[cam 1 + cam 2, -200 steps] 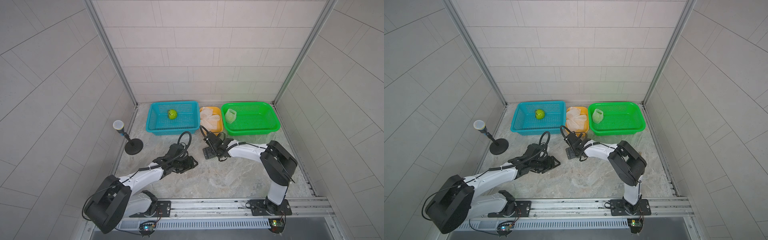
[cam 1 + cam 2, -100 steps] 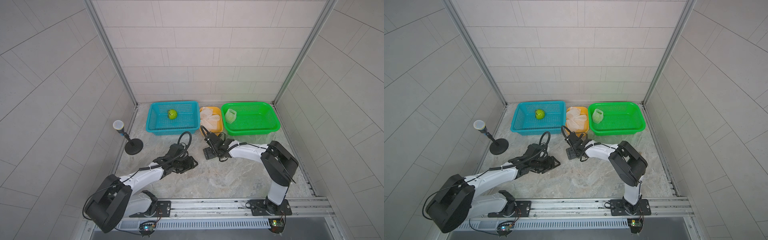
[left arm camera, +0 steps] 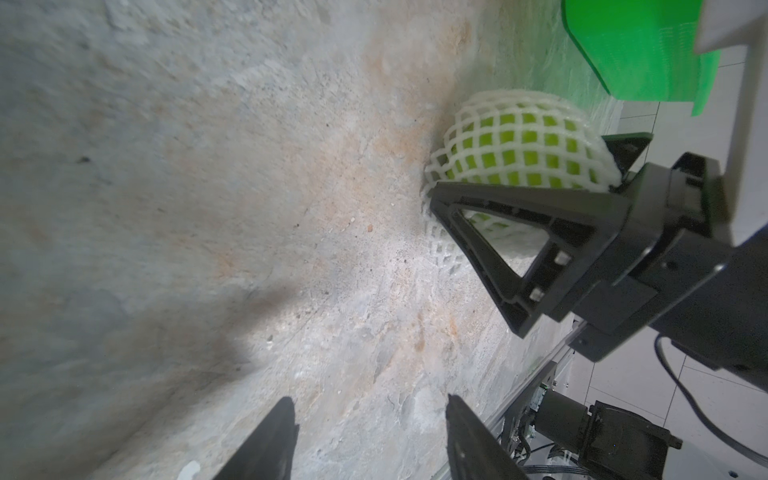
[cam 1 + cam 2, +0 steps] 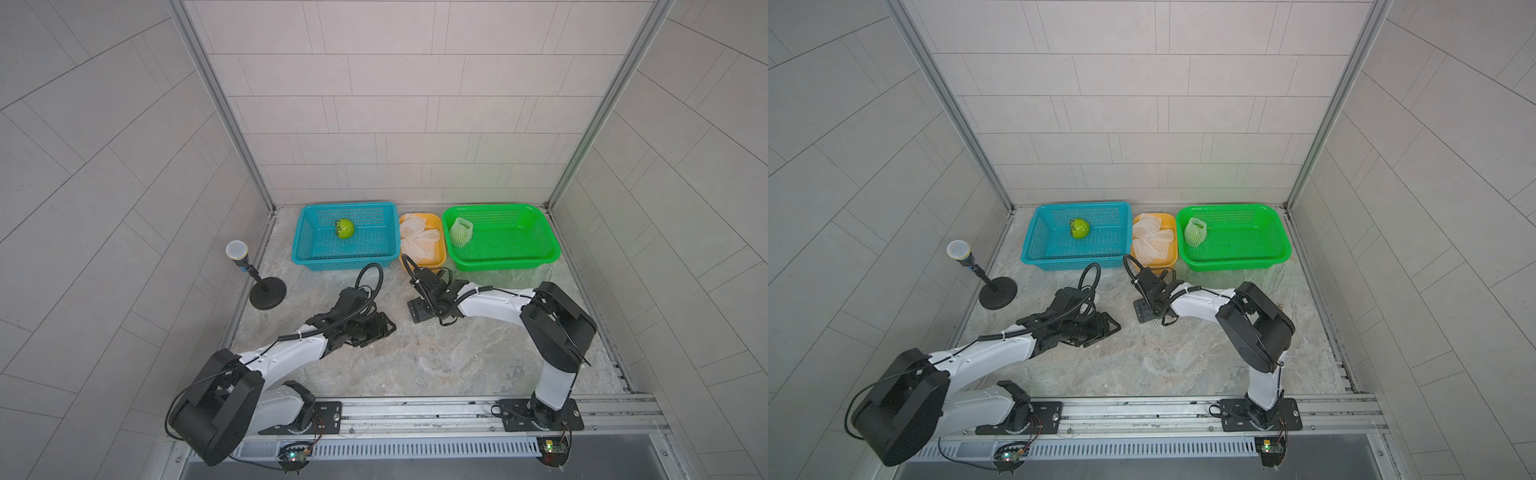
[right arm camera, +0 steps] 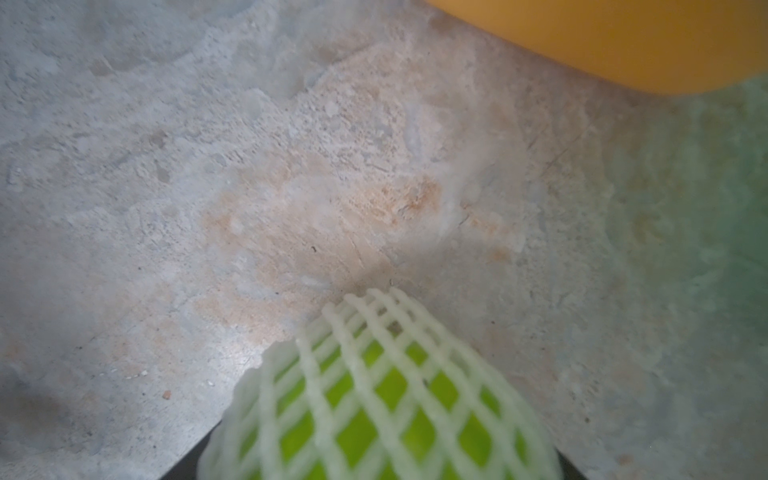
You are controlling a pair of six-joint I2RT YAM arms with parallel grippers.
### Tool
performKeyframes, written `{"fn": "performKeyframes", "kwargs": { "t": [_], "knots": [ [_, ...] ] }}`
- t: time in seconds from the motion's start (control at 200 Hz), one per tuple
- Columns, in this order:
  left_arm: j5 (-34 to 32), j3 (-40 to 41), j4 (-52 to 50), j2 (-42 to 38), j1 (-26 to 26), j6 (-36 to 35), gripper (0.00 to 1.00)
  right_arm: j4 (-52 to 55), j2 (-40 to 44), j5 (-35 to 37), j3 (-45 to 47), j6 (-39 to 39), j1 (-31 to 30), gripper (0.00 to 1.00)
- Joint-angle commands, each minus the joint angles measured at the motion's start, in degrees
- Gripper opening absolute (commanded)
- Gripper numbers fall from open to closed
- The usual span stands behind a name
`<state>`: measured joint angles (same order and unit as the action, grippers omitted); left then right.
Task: Sleeve custard apples in foam nets
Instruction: Put on the foam net on the custard apple.
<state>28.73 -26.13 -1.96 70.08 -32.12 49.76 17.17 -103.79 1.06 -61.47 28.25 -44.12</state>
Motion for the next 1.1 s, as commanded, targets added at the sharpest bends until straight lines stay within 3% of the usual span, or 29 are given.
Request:
{"fn": "performKeyframes", "kwargs": {
  "t": [0.0,0.345,0.69,1.091],
  "knots": [
    [0.2,-0.2,0.6,-0.6,0.4,0.3,0.61,3.0,-0.3,-0.6,1.4,-1.1,0.0,0.84],
    [0.4,-0.1,0.8,-0.5,0.5,0.5,0.61,3.5,3.5,0.6,2.0,-1.7,0.1,0.95],
    [0.7,0.2,1.7,0.0,0.5,0.8,0.61,6.3,7.8,3.2,1.5,-2.2,0.0,0.97],
    [0.6,0.4,1.9,-0.2,0.6,0.9,0.61,7.0,7.7,1.6,1.2,-2.3,-0.1,0.98]
  ]
}}
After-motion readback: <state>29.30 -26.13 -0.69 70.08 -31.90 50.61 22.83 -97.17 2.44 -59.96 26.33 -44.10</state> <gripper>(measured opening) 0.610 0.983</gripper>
